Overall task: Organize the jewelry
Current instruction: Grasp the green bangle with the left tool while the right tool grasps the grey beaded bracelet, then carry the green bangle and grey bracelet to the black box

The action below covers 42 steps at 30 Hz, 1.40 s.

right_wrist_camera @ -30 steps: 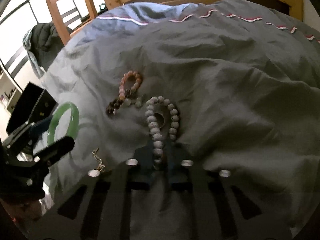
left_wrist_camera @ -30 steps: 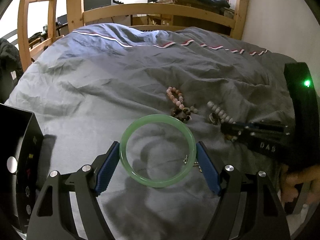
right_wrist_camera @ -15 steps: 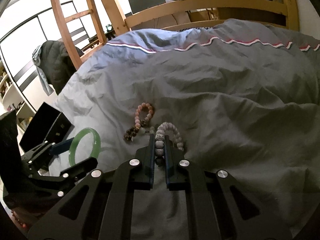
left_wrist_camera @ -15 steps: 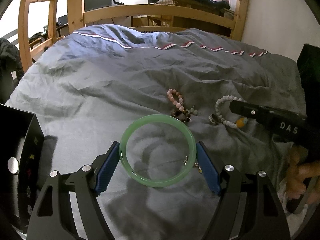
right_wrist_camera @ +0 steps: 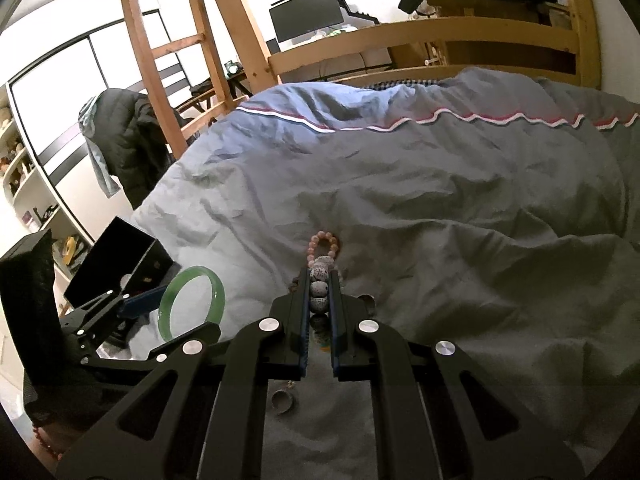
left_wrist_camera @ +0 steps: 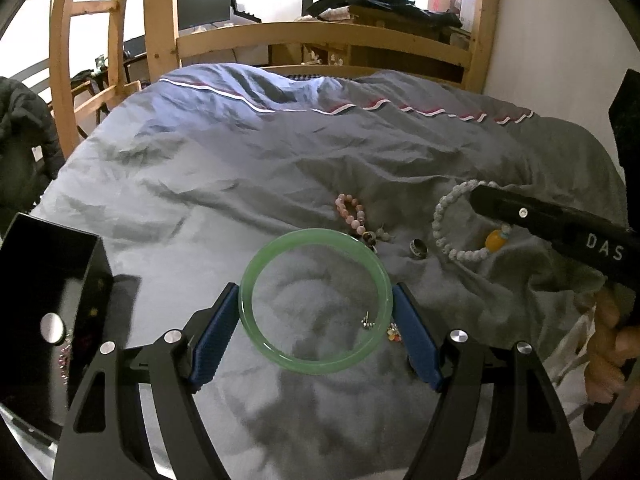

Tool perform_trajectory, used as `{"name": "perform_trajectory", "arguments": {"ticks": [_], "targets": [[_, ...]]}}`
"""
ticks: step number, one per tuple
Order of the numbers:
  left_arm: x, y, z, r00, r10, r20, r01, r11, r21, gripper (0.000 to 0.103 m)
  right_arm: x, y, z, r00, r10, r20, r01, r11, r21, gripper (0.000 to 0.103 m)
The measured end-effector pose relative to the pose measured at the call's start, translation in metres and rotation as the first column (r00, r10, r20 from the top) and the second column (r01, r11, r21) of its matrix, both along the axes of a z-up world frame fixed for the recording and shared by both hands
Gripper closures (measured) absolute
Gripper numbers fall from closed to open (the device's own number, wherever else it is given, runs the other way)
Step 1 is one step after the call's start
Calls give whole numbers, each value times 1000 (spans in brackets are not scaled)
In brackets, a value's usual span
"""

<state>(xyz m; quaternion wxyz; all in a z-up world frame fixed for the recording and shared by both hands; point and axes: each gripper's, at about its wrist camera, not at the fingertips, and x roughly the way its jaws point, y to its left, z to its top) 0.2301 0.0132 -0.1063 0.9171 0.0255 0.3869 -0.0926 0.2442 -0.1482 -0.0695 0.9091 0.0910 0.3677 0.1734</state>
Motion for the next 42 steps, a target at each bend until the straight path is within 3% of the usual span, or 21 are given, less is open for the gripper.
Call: {"name": "perform_trajectory", "arguments": {"ticks": [16, 31, 42], "targets": [[-42, 27, 30, 999, 37, 17, -37, 999, 24, 28, -45, 42, 34, 996, 83, 36, -81, 996, -45, 94], [-50, 85, 58, 990, 135, 48, -137, 990, 23, 28, -38, 107, 52, 986, 157, 54, -153, 986, -70, 94], [-51, 142, 71, 967, 247, 66, -249, 968, 32, 28, -34, 154, 56, 977, 209, 50, -204, 974, -95, 94]]}}
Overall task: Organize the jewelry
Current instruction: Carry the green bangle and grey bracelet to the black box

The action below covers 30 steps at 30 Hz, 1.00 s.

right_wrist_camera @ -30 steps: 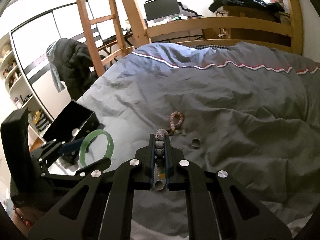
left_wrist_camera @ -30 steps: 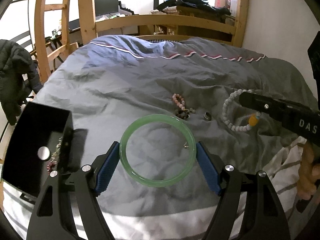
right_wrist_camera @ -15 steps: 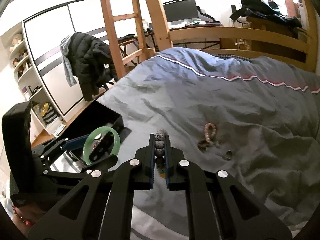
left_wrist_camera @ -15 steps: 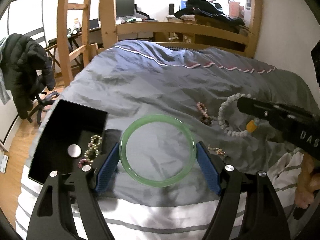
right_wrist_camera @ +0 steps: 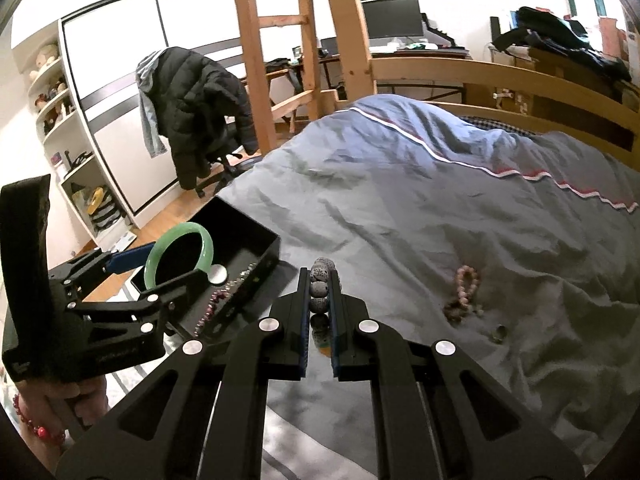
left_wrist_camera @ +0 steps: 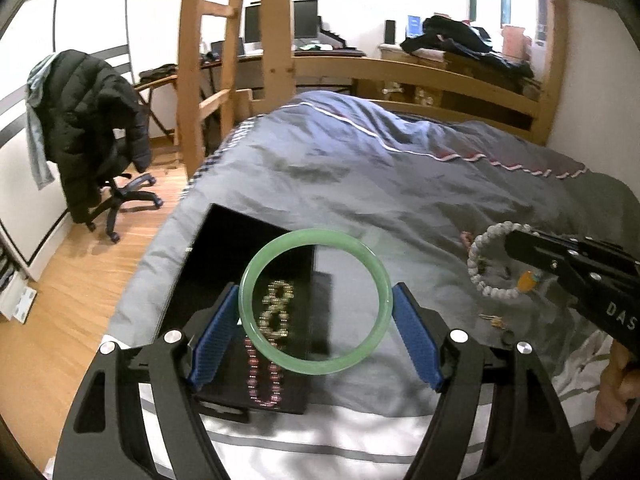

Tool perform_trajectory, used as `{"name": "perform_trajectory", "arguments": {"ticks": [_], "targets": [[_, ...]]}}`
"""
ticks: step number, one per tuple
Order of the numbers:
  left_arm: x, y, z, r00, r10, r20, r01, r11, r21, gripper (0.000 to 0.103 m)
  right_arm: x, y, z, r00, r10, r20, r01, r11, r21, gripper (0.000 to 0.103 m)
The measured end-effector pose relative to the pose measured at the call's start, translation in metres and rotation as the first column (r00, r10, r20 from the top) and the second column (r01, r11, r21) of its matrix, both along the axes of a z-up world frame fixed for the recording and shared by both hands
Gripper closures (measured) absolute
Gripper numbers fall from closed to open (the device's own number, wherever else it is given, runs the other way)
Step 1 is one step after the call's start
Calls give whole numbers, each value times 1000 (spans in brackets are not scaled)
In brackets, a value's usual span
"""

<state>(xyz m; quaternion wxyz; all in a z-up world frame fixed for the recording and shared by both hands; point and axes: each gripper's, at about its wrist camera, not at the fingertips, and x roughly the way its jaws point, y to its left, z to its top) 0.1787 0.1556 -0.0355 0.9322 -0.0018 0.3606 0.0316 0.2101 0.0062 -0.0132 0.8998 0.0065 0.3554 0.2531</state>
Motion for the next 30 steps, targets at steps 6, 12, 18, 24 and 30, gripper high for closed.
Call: {"name": "perform_trajectory", "arguments": {"ticks": [6, 12, 18, 24, 30], "targets": [[-3, 28, 2, 999, 44, -1, -44, 999, -3, 28, 6, 30, 2, 999, 37, 1, -37, 999, -14, 94], [-5, 51, -5, 996, 87, -21, -87, 996, -13, 28, 15, 63, 0, 997, 75, -5, -75, 997, -9, 94], [-2, 61, -13, 994, 95, -45, -96, 995, -23, 28, 24, 93, -3, 994, 110, -16, -110, 994, 9, 94], [4, 75, -23, 990, 112, -81, -116, 992, -55, 28, 35, 114, -8, 989, 142, -32, -141, 990, 29, 94], [0, 85, -19, 996, 81, -44, -86, 987, -137, 28, 46, 125, -19, 985, 163, -55, -161, 986, 30, 94]]}}
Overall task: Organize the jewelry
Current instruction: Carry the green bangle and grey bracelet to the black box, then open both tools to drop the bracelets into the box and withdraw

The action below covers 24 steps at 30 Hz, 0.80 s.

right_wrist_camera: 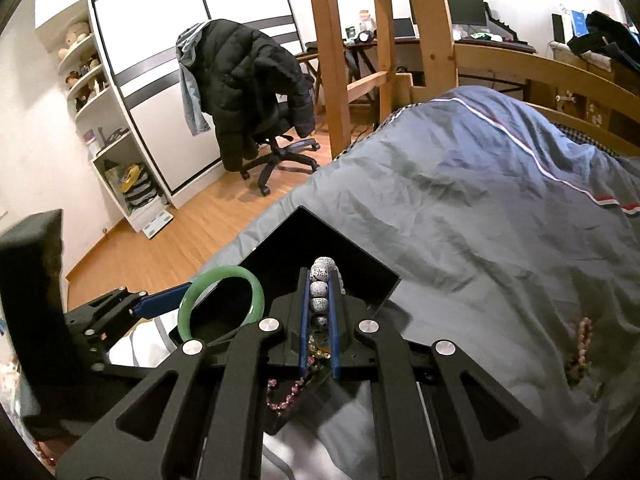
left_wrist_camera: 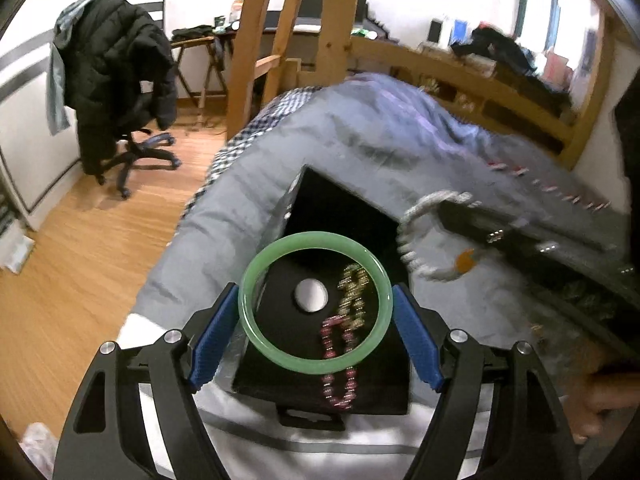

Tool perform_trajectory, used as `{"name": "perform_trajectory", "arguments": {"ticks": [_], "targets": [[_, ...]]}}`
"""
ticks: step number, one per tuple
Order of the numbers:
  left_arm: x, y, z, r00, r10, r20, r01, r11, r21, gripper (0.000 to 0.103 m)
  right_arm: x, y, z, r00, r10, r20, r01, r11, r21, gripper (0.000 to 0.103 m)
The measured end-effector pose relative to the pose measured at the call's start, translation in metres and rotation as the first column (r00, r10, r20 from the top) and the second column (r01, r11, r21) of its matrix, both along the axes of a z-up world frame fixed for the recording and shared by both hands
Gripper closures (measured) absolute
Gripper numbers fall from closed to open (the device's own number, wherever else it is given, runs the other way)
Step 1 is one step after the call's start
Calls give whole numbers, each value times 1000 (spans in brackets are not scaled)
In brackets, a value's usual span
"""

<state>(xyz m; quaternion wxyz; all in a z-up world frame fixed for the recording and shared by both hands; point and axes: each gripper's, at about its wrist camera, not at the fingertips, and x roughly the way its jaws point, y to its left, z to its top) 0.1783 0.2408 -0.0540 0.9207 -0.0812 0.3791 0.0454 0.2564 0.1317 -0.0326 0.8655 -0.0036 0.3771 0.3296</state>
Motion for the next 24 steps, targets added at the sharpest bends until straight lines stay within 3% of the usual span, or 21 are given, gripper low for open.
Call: {"name": "perform_trajectory", "arguments": {"ticks": [3, 5, 7, 14, 20, 23, 24], "targets": [[-2, -2, 4, 999, -25, 34, 25, 1000, -16, 28, 5, 2, -4, 1000, -1, -8, 1, 1000, 1, 94], [3, -5, -2, 999, -37, 7, 37, 999, -18, 28, 7, 2, -6, 1000, 1, -15, -1, 1000, 5, 94], [6, -9, -6, 1000, -29, -7, 30, 999, 26, 28, 8, 5, -8, 1000, 7, -18, -7, 1000, 4, 94], [8, -4, -10, 1000, 3, -25, -2, 999, 37, 28, 11, 17, -19, 998, 42, -50, -42, 999, 3, 94], [5, -1, -6, 1000, 15, -7, -15, 999, 40, 26, 20, 14, -26, 995, 30, -98, -27, 999, 39, 93], [6, 0, -8, 1000, 24, -15, -24, 999, 47, 26, 22, 11, -26, 994, 18, -104, -13, 999, 43, 89], [6, 1, -8, 1000, 28, -12, -28, 999, 44, 26, 23, 11, -25, 994, 21, -110, -15, 999, 48, 81]]}}
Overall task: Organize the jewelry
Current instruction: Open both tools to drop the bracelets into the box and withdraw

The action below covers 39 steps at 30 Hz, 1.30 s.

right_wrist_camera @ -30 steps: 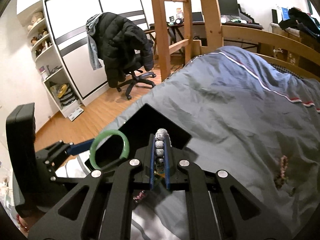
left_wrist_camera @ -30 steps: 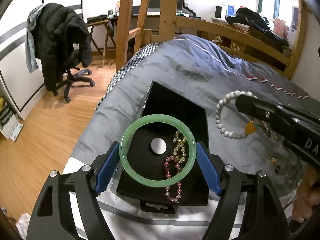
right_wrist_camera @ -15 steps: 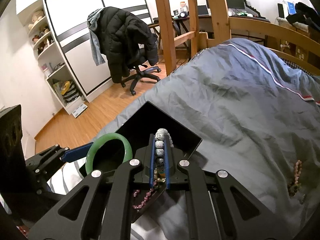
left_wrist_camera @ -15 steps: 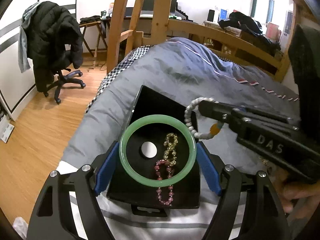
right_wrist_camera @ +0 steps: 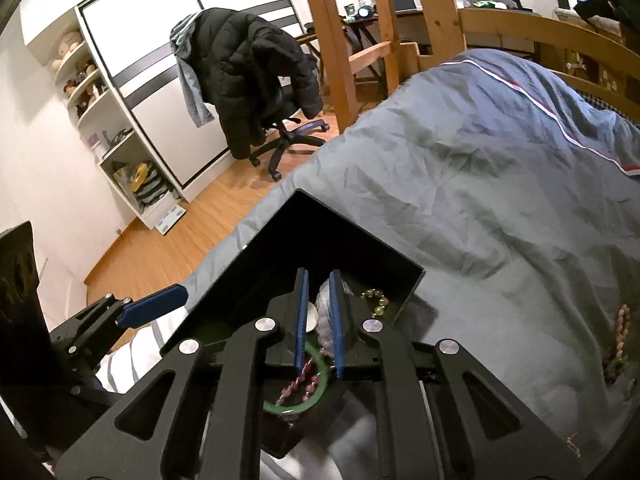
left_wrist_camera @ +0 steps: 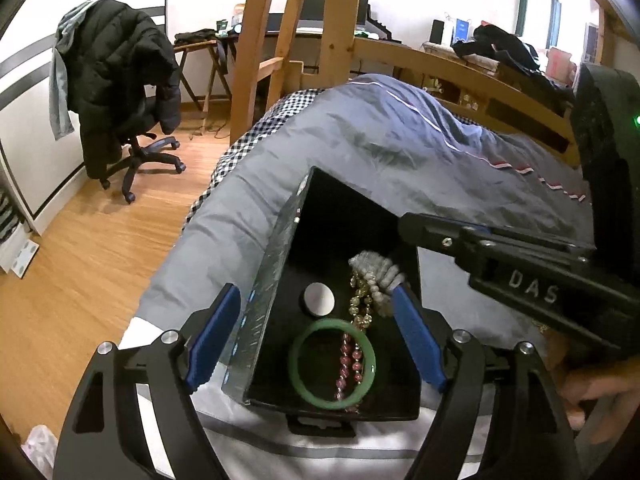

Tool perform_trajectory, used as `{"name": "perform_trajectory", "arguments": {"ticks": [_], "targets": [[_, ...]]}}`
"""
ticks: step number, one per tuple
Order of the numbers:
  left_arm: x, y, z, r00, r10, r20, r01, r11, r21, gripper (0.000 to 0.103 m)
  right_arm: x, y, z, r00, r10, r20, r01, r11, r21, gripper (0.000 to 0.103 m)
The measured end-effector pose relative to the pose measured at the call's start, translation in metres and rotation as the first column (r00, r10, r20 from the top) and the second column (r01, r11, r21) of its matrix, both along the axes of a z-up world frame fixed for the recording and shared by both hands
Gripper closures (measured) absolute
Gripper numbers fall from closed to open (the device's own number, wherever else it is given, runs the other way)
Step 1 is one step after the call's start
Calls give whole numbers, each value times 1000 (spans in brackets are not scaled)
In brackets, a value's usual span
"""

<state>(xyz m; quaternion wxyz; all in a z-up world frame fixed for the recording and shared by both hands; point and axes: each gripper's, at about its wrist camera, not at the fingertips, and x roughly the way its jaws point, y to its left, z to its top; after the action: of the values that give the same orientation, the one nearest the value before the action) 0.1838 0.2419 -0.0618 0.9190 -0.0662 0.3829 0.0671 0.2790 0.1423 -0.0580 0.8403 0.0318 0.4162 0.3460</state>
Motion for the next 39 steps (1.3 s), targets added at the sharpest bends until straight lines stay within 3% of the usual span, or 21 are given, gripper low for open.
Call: {"name": "perform_trajectory", "arguments": {"ticks": [1, 2, 3, 7, 9, 12, 16, 30, 35, 39], "targets": [[-1, 1, 1, 1000, 4, 5, -4, 1000, -4, 25, 1, 0, 0, 1000, 5, -7, -5, 1000, 3, 73], [-2, 2, 2, 1000, 12, 12, -12, 1000, -7, 24, 1, -1, 1, 1000, 8, -9, -8, 1000, 5, 53], [-3, 3, 3, 1000, 18, 21, -18, 1000, -10, 21, -1, -3, 5, 1000, -4, 10, 3, 1000, 13, 41], [-7, 5, 8, 998, 25, 51, -24, 999, -25, 19, 0, -12, 16, 999, -21, 38, 21, 1000, 16, 39], [-9, 4, 10, 998, 25, 62, -24, 999, -22, 13, -1, -19, 24, 996, -43, 77, 44, 999, -11, 24], [-10, -3, 12, 997, 17, 82, -16, 1000, -7, 9, -3, -31, 34, 990, -66, 123, 73, 996, -55, 11], [-10, -18, 16, 995, -10, 99, 7, 999, 33, 7, -4, -51, 44, 978, -103, 183, 128, 983, -128, 10], [-5, -78, 11, 987, -137, 81, 128, 986, 110, 7, -8, -164, 52, 946, -248, 209, 289, 936, -200, 10], [-2, -113, 6, 970, -232, 69, 224, 968, 111, 7, -8, -203, 49, 931, -302, 204, 341, 919, -198, 10], [3, -152, -5, 941, -333, 62, 331, 942, 50, 7, -9, -230, 42, 920, -341, 193, 375, 908, -187, 10]]}}
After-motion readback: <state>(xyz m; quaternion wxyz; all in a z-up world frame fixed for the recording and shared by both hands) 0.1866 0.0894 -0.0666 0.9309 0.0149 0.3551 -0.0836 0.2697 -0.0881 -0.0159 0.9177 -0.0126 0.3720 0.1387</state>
